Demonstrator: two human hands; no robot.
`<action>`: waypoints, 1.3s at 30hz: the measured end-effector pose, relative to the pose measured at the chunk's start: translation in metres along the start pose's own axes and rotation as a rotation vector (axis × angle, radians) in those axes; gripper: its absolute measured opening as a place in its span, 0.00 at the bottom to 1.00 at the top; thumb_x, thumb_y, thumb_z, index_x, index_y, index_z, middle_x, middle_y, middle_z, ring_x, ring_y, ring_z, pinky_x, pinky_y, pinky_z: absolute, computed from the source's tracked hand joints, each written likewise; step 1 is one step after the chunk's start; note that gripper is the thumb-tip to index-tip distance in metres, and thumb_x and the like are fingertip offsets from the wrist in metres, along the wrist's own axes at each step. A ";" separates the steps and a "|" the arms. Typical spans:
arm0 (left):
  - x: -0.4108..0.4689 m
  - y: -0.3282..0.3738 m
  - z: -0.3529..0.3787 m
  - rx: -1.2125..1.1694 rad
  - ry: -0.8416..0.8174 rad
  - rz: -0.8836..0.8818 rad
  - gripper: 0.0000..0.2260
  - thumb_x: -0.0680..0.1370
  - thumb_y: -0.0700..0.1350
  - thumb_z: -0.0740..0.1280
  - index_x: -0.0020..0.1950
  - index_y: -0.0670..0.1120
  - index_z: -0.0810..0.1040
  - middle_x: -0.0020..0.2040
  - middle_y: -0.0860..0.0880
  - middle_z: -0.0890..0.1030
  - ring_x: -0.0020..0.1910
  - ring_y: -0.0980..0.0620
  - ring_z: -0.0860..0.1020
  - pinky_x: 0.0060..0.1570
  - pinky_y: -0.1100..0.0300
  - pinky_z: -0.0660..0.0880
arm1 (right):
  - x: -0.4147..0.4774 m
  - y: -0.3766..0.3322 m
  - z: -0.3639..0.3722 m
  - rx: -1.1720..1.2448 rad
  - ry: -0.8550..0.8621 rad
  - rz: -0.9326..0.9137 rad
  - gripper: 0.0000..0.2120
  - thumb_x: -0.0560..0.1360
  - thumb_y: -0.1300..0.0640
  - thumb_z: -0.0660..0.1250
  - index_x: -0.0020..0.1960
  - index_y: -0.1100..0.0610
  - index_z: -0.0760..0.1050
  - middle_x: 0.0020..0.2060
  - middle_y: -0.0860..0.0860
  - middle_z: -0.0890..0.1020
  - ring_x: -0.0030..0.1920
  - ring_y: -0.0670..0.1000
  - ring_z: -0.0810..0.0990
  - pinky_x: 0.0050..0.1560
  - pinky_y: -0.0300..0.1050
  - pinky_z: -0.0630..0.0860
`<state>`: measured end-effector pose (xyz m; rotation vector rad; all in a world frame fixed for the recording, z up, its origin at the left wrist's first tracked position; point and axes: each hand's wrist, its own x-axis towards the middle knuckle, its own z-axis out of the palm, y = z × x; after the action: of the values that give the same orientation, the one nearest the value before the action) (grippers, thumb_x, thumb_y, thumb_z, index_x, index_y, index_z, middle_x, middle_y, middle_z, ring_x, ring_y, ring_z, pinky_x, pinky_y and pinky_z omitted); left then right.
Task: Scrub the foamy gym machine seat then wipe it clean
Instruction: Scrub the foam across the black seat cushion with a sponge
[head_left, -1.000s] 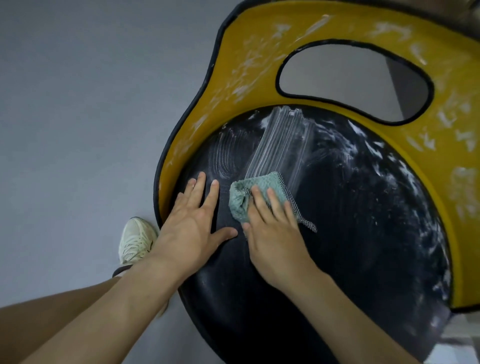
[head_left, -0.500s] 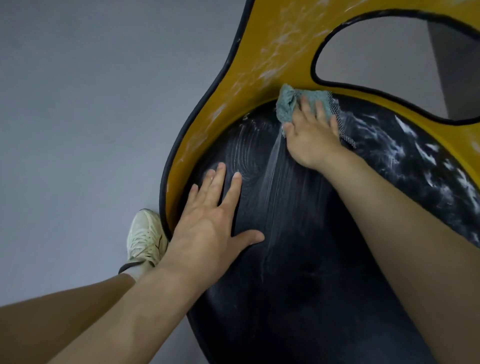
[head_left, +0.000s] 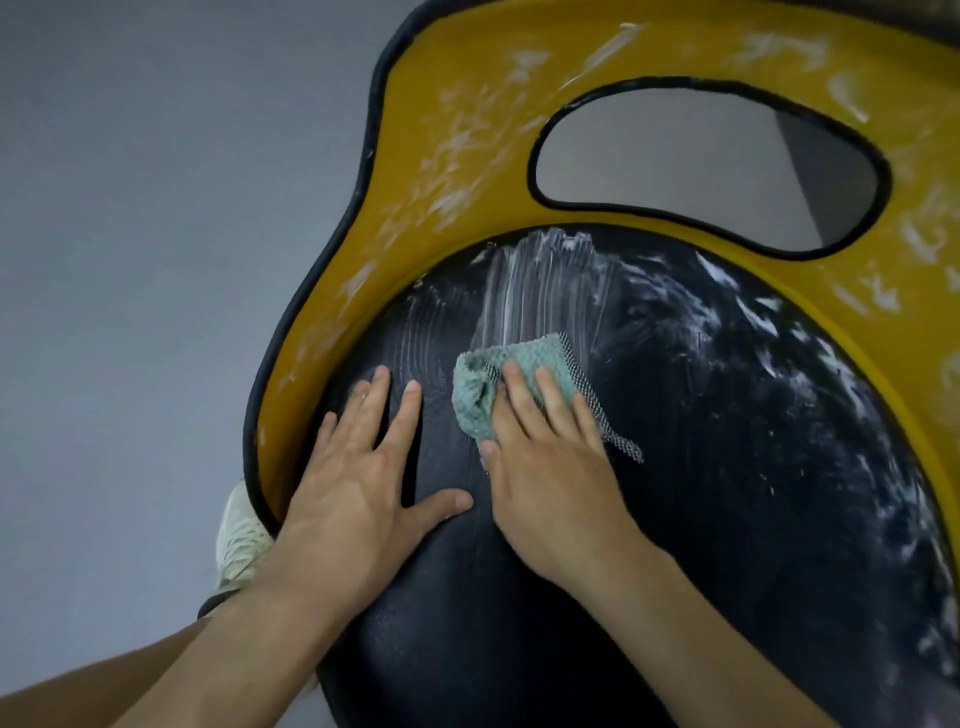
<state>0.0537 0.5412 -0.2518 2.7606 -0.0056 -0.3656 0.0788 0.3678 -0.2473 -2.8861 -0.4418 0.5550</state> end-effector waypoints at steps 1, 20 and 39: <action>0.000 0.000 0.001 -0.008 0.006 0.000 0.49 0.68 0.76 0.49 0.81 0.55 0.34 0.80 0.53 0.30 0.77 0.57 0.29 0.74 0.59 0.31 | 0.004 0.004 -0.002 -0.011 -0.004 -0.010 0.27 0.86 0.47 0.41 0.83 0.53 0.40 0.81 0.46 0.35 0.80 0.51 0.32 0.80 0.56 0.36; 0.001 -0.002 0.008 0.025 -0.004 -0.005 0.49 0.63 0.77 0.37 0.79 0.56 0.30 0.80 0.51 0.29 0.77 0.55 0.27 0.74 0.57 0.30 | 0.131 -0.036 -0.020 0.028 0.165 -0.352 0.20 0.85 0.53 0.53 0.71 0.57 0.75 0.75 0.53 0.71 0.79 0.55 0.60 0.79 0.54 0.50; -0.003 -0.003 0.001 0.073 -0.054 -0.011 0.45 0.76 0.73 0.52 0.80 0.54 0.29 0.78 0.50 0.25 0.76 0.53 0.26 0.76 0.54 0.31 | 0.131 0.111 -0.054 0.000 0.219 0.245 0.25 0.87 0.50 0.46 0.82 0.57 0.52 0.83 0.52 0.52 0.82 0.58 0.48 0.80 0.57 0.43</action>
<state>0.0505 0.5434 -0.2525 2.8226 -0.0174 -0.4510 0.2443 0.2988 -0.2662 -2.9748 -0.0564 0.2644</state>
